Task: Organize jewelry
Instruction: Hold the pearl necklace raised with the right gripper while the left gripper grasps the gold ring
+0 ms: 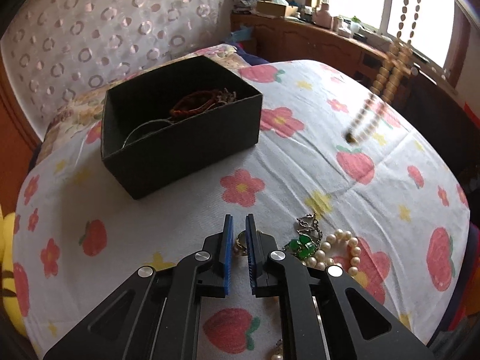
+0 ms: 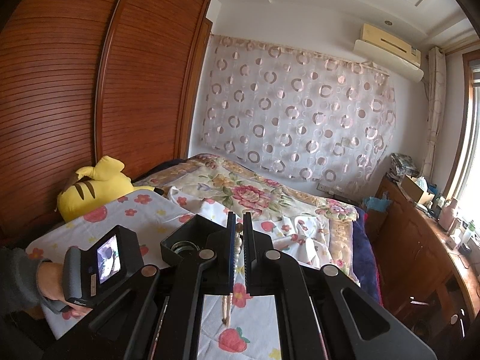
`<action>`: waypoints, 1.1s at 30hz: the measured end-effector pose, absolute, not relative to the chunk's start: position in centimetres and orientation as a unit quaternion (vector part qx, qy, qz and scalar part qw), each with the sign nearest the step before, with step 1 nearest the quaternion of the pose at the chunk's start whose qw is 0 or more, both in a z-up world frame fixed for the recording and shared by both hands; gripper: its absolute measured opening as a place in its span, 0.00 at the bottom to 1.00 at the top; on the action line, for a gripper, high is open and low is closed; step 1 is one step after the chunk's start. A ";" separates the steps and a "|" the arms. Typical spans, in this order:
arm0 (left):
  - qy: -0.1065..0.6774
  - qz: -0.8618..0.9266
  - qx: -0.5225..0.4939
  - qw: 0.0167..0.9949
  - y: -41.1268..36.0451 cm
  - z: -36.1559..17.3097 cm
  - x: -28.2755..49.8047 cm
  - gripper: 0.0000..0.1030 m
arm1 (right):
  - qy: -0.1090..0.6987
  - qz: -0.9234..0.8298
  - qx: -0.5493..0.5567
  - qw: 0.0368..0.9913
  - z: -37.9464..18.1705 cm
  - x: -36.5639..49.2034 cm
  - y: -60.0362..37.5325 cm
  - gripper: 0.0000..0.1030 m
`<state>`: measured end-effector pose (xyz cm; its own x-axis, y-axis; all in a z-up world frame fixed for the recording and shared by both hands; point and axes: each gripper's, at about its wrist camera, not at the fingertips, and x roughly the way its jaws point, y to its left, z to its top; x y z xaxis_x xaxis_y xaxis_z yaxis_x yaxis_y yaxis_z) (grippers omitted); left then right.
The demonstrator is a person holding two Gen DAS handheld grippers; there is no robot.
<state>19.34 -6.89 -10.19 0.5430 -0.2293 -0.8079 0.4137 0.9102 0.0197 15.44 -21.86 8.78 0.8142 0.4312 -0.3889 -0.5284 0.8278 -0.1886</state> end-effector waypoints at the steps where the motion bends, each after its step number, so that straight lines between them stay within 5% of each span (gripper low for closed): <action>1: 0.441 -0.186 0.105 0.872 -6.9 -10.2 19.2 0.07 | 0.167 0.255 -0.145 0.941 8.8 15.4 -21.8 0.05; 6: 0.439 -0.201 0.097 0.870 -6.7 -10.0 18.5 0.00 | 0.166 0.256 -0.144 0.941 8.7 15.4 -21.8 0.05; 23: 0.410 -0.203 0.059 0.887 -4.4 -7.1 17.1 0.00 | 0.157 0.267 -0.152 0.939 8.8 15.0 -20.3 0.05; 25: 0.416 -0.211 0.076 0.881 -4.9 -7.7 16.3 0.13 | 0.157 0.267 -0.152 0.939 8.9 15.1 -20.3 0.05; 26: 0.417 -0.211 0.085 0.880 -5.0 -8.0 15.9 0.32 | 0.158 0.267 -0.152 0.939 8.9 15.1 -20.2 0.05; 27: 0.417 -0.211 0.093 0.879 -5.0 -8.4 15.6 0.36 | 0.158 0.267 -0.151 0.939 8.9 15.1 -20.1 0.05; 33: 0.437 -0.207 0.108 0.869 -4.7 -10.2 16.1 0.34 | 0.158 0.268 -0.151 0.938 8.8 15.0 -20.1 0.05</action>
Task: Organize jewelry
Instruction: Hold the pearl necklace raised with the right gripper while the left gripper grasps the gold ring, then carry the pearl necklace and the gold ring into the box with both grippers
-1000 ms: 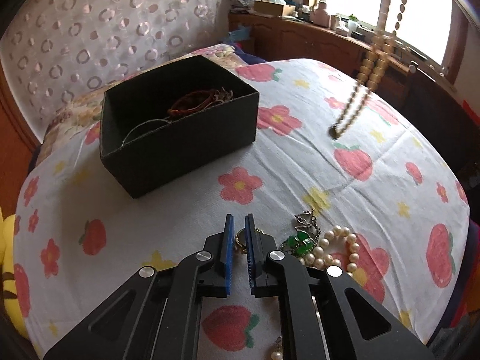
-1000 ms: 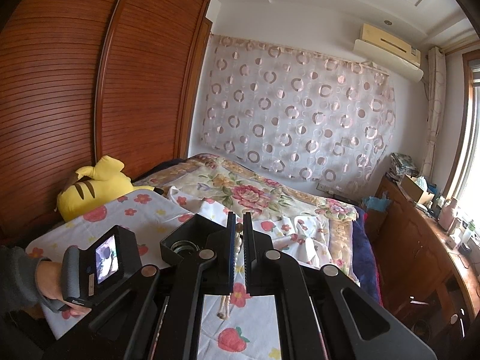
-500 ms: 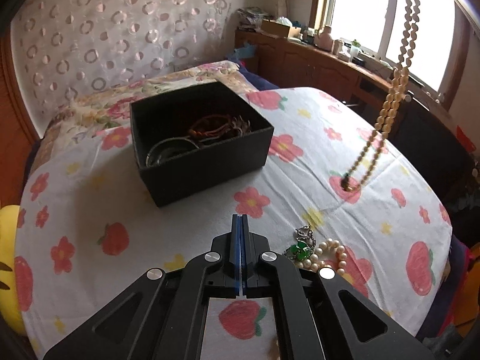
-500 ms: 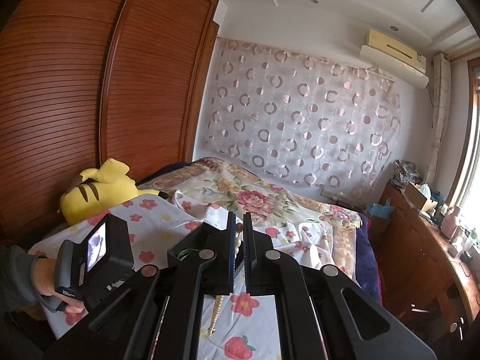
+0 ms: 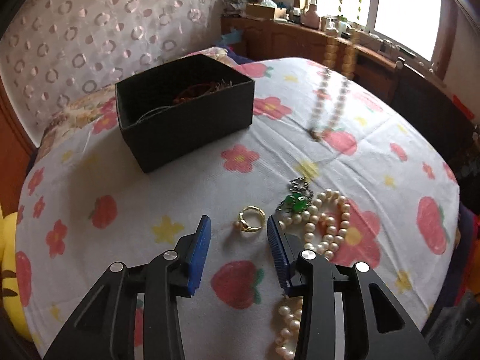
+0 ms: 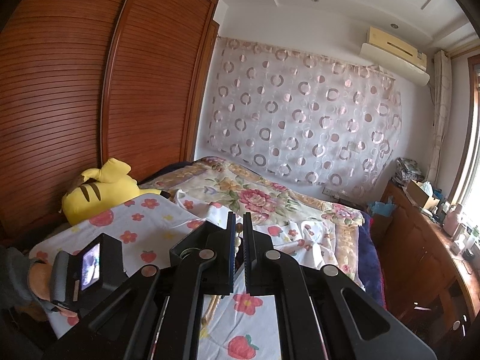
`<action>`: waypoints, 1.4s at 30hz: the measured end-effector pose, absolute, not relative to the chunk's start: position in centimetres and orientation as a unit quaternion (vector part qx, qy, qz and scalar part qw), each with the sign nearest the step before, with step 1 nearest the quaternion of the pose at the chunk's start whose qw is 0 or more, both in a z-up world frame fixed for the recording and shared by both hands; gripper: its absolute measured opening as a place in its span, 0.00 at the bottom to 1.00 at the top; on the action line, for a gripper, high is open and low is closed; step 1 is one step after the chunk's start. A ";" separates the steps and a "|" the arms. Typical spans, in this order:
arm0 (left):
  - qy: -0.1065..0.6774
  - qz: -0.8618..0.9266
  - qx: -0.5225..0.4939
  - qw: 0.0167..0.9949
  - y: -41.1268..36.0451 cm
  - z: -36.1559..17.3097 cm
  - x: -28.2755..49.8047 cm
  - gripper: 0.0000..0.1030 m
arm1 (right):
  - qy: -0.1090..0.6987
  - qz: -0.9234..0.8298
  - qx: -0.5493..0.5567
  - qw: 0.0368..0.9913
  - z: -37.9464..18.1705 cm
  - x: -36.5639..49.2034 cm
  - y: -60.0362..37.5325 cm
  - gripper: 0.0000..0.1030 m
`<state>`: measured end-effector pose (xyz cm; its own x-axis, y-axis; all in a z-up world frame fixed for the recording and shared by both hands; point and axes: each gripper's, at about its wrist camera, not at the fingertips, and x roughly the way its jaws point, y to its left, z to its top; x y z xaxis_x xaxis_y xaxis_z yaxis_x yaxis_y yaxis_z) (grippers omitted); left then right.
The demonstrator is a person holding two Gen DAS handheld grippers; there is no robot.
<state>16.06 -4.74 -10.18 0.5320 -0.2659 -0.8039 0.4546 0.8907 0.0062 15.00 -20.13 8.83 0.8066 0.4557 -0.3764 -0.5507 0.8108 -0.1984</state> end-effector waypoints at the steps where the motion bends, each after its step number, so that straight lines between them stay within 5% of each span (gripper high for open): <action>1: 0.440 -0.209 0.109 0.867 -4.8 -10.3 16.2 0.31 | 0.157 0.268 -0.151 0.938 8.9 15.1 -20.2 0.05; 12: 0.419 -0.213 0.128 0.873 -6.0 -10.3 16.5 0.10 | 0.155 0.267 -0.153 0.939 8.9 15.2 -20.1 0.05; 34: 0.356 -0.164 0.052 0.919 -1.3 -2.5 21.7 0.10 | 0.156 0.266 -0.160 0.938 10.3 20.8 -16.5 0.05; 42: 0.363 -0.150 0.046 0.918 -0.9 -3.4 25.7 0.10 | 0.199 0.268 -0.152 0.930 7.6 25.5 -14.9 0.06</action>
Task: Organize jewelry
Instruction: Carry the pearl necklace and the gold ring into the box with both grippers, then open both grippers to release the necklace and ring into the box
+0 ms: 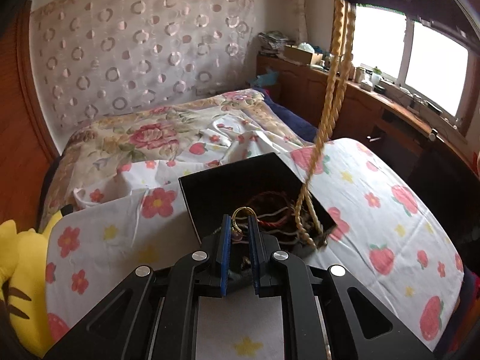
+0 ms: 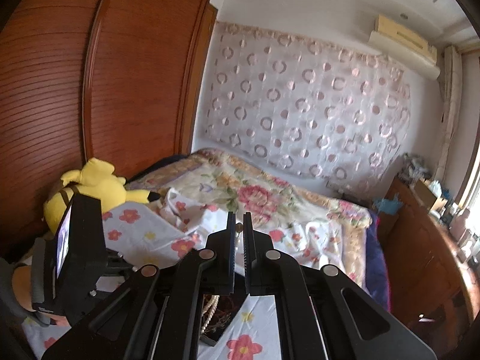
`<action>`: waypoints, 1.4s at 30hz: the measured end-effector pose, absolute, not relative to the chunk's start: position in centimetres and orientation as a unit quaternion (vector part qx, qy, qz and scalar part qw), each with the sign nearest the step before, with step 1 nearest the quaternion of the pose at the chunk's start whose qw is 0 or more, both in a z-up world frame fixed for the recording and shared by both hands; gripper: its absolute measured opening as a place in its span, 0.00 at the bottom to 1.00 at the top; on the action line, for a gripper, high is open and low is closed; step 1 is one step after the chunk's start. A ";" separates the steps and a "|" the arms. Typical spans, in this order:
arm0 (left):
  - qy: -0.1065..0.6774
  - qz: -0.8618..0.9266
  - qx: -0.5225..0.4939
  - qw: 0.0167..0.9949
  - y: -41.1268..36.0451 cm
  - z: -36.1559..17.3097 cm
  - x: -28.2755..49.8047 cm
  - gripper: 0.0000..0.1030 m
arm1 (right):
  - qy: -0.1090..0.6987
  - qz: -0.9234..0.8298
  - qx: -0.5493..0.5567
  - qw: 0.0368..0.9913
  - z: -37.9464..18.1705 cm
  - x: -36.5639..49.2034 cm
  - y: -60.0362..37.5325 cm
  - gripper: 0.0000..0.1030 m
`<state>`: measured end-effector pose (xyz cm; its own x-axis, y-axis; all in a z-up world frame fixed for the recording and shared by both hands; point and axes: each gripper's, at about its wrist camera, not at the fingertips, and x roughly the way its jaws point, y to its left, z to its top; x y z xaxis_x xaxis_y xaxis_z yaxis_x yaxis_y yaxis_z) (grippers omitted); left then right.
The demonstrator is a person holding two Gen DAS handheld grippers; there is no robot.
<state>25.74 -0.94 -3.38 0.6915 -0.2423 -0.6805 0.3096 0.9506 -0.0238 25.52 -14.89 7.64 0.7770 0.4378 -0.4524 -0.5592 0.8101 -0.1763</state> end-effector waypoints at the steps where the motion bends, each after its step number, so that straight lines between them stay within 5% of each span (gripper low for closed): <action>1: 0.365 -0.148 0.046 0.918 -0.9 -3.6 26.1 0.10 | 0.209 0.273 -0.152 0.927 7.0 25.9 -14.7 0.06; 8: 0.368 -0.142 0.046 0.918 -0.8 -4.8 26.3 0.11 | 0.288 0.291 -0.149 0.900 1.0 28.2 -14.0 0.09; 10: 0.367 -0.145 0.046 0.918 -1.0 -4.9 25.7 0.16 | 0.296 0.288 -0.148 0.898 0.0 28.1 -13.9 0.14; 12: 0.363 -0.146 0.046 0.919 -1.1 -4.9 25.0 0.35 | 0.300 0.290 -0.143 0.897 -0.6 27.8 -14.0 0.21; 17: 0.362 -0.139 0.046 0.920 -1.3 -4.9 23.3 0.36 | 0.300 0.292 -0.138 0.898 -1.2 25.7 -15.2 0.21; 27: 0.354 -0.139 0.041 0.924 -0.8 -4.9 17.7 0.56 | 0.302 0.301 -0.119 0.897 -3.1 19.2 -18.9 0.21; 42: 0.388 -0.171 0.008 0.906 -0.2 -8.9 9.5 0.57 | 0.362 0.305 -0.088 0.876 -10.6 12.2 -20.8 0.21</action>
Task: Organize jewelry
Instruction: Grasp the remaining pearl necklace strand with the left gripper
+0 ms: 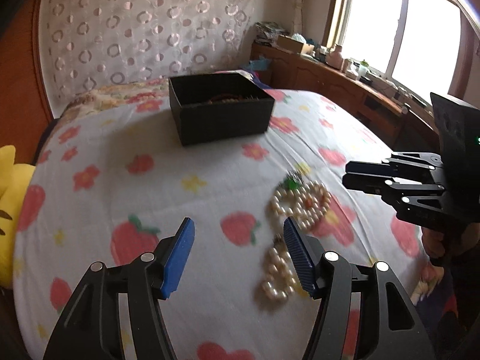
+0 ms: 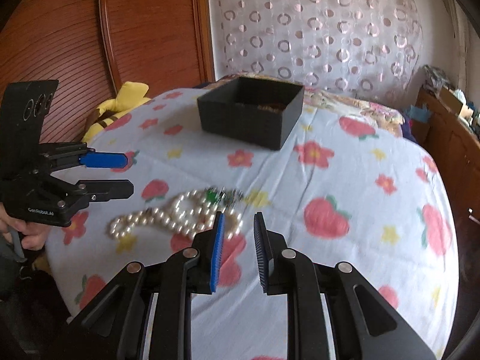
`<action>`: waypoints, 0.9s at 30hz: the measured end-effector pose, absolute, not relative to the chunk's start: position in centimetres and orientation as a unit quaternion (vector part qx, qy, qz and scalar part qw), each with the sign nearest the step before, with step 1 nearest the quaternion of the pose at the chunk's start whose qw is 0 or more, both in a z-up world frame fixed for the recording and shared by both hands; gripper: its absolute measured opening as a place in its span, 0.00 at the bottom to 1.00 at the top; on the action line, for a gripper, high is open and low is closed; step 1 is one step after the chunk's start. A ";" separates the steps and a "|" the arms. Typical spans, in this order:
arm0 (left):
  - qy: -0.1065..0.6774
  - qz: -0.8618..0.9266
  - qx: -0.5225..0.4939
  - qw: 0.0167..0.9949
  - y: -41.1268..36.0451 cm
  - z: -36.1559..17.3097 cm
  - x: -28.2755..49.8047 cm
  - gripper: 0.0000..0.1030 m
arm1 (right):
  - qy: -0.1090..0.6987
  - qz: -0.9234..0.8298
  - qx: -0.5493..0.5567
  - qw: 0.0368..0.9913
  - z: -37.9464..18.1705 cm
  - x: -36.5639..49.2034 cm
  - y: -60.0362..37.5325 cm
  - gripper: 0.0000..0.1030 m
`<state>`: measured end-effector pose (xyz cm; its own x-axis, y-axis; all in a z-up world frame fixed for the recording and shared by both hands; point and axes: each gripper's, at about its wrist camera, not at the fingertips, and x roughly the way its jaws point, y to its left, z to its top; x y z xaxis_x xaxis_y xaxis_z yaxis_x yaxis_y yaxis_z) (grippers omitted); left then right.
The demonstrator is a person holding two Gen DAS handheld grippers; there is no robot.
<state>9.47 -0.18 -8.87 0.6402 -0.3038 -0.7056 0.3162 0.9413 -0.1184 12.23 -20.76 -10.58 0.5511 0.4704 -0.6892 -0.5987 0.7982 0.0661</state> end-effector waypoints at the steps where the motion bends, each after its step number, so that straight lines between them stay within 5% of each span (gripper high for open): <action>1: 0.391 -0.175 0.010 0.904 -0.4 -9.0 9.3 0.57 | 0.365 0.305 -0.090 0.875 -10.7 12.0 -20.8 0.21; 16: 0.422 -0.191 0.091 0.881 -5.4 -10.9 10.5 0.48 | 0.375 0.303 -0.097 0.871 -12.2 11.3 -21.0 0.29; 19: 0.420 -0.195 0.101 0.881 -6.0 -10.9 10.8 0.36 | 0.377 0.305 -0.082 0.870 -12.2 11.4 -21.4 0.29; 21: 0.417 -0.207 0.111 0.878 -6.6 -10.9 10.6 0.15 | 0.378 0.306 -0.074 0.871 -12.2 11.5 -21.6 0.29; 27: 0.397 -0.209 0.108 0.887 -6.4 -10.5 8.6 0.06 | 0.375 0.308 -0.065 0.872 -12.2 11.5 -21.8 0.29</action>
